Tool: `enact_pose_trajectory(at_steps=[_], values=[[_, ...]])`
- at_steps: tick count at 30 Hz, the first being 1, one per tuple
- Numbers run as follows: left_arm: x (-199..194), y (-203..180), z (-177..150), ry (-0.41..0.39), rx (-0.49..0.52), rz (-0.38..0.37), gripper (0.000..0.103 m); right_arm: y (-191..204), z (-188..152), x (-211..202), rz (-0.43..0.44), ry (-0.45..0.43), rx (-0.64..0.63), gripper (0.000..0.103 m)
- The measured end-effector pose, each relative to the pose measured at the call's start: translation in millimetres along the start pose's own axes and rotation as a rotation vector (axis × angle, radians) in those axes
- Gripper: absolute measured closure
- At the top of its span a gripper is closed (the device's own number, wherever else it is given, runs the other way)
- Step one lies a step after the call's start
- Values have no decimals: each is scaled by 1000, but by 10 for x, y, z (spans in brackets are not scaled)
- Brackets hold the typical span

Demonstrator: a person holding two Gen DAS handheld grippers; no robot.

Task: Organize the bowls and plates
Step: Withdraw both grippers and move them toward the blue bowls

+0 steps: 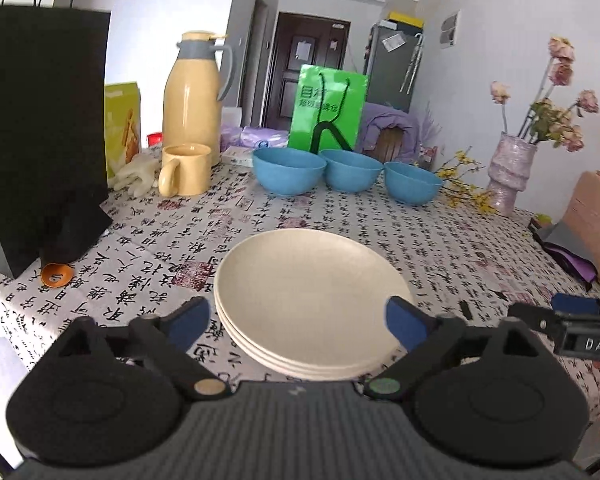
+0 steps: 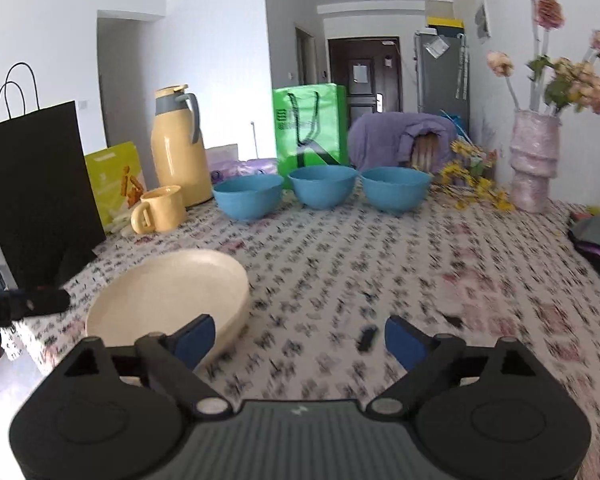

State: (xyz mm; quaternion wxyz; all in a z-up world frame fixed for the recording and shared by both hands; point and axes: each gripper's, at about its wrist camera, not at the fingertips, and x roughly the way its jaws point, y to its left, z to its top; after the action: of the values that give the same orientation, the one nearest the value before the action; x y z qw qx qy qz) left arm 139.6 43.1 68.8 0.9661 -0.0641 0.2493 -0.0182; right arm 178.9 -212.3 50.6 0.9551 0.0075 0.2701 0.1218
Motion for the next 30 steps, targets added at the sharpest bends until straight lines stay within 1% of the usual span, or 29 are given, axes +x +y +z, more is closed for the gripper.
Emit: enact_pose_trajectory(at_steps=[3, 4, 8, 12, 17, 23, 26, 30], values=[[-114, -118, -118, -19, 37, 12, 0, -91, -179, -149, -19, 7, 6, 6], [-137, -146, -149, -23, 45, 19, 0, -118, -234, -190, -22, 10, 6, 0], [-200, -232, -283, -20, 56, 30, 0, -208, -423, -346, -25, 6, 21, 0], [-215, -291, -333, -11, 63, 34, 0, -263, -502, -424, -27, 0, 32, 0], [-216, -341, -290, -20, 72, 33, 0, -327, -498, -420, -30, -5, 53, 0], [-93, -362, -197, -17, 76, 36, 0, -388, -452, -330, -31, -5, 66, 0], [33, -320, -71, -20, 60, 30, 0, -401, -333, -241, -31, -11, 64, 0], [336, -185, 239, -18, 45, 22, 0, -399, -54, -18, -33, -14, 46, 0]])
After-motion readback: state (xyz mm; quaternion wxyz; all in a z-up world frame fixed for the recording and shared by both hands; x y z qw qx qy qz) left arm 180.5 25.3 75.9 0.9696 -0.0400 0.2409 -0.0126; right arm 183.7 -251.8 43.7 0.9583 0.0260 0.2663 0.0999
